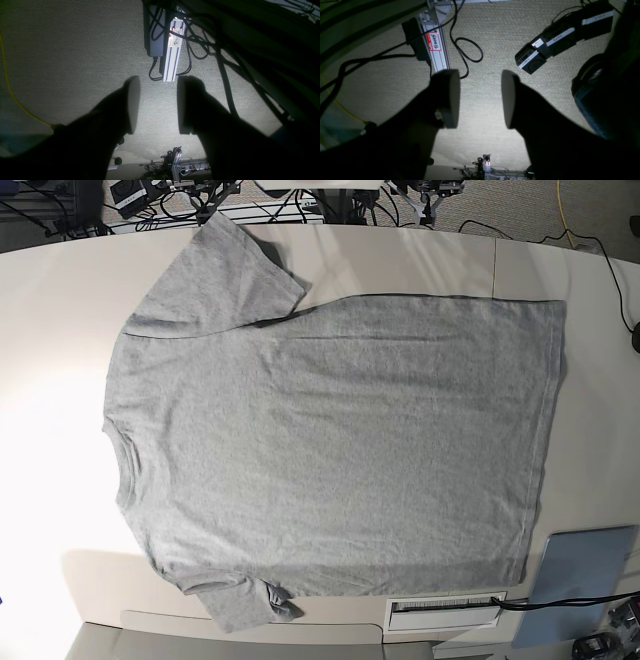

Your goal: Fold the T-shirt properly

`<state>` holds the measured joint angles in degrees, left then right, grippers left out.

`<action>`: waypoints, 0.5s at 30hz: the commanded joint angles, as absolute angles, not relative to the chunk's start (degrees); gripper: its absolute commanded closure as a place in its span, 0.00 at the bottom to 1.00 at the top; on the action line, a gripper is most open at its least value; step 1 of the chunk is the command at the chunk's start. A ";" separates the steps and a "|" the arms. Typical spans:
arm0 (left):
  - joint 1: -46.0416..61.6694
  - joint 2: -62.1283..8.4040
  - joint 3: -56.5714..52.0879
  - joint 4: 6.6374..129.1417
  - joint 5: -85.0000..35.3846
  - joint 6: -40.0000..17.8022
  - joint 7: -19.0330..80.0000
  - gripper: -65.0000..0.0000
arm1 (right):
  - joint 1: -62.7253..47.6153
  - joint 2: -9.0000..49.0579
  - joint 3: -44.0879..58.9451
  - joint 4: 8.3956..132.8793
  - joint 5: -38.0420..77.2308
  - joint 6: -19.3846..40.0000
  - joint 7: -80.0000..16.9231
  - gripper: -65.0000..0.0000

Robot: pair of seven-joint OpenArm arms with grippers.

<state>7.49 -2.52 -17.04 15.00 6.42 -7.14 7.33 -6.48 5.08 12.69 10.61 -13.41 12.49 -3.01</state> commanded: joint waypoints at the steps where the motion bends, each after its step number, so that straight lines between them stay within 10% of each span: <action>1: 7.79 -2.57 -17.10 15.14 6.44 -7.55 7.68 0.60 | -6.68 5.56 12.69 10.81 -13.32 12.62 -3.25 0.59; 15: 10.70 -2.57 -17.10 19.57 6.44 -7.60 7.49 0.60 | -7.81 5.56 12.69 10.87 -13.30 12.60 -2.79 0.59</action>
